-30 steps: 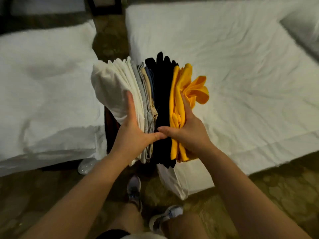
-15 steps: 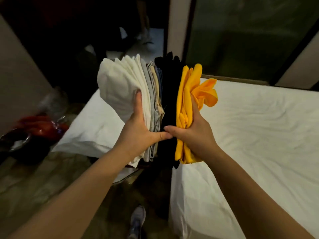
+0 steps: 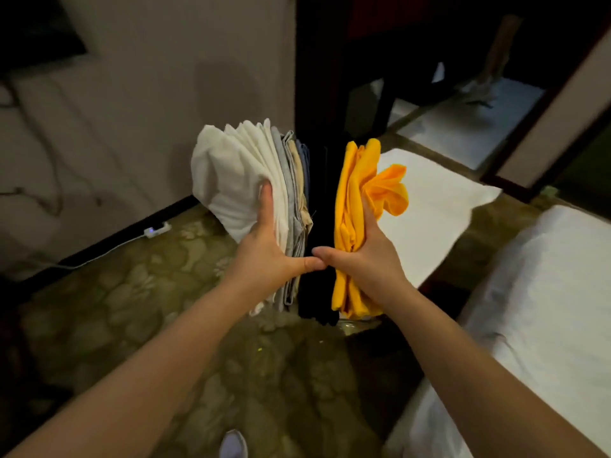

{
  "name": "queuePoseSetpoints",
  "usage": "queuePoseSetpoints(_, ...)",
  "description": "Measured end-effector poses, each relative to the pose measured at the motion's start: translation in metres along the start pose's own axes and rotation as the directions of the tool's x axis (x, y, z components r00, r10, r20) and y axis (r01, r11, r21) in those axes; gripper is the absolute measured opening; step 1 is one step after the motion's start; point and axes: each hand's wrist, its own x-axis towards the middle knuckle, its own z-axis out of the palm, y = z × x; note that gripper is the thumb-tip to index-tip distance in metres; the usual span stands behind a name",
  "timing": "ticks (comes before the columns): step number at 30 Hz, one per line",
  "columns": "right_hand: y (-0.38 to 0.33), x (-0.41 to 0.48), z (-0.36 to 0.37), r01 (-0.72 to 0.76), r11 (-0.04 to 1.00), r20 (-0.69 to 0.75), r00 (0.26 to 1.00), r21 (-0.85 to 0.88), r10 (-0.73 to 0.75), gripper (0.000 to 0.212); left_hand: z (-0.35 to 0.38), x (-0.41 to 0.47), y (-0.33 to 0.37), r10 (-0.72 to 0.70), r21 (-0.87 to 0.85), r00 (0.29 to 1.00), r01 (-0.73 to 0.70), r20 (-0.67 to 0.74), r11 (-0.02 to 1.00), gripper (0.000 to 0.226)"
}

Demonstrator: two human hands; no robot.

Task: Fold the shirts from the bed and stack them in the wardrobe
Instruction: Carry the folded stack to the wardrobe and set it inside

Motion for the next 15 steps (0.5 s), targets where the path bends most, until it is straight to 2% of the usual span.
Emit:
queuePoseSetpoints(7,-0.058,0.085,0.125,0.023,0.996,0.093,0.995,0.088,-0.031,0.102,-0.115,0.054,-0.082,-0.036,0.084,0.996,0.043,-0.084,0.996,0.130)
queuePoseSetpoints(15,-0.066,0.198,0.164,0.012,0.996,0.085,0.996,0.089,-0.020,0.103,-0.155,0.162,-0.117,-0.067,0.083,0.996,0.071,-0.052,0.994,0.128)
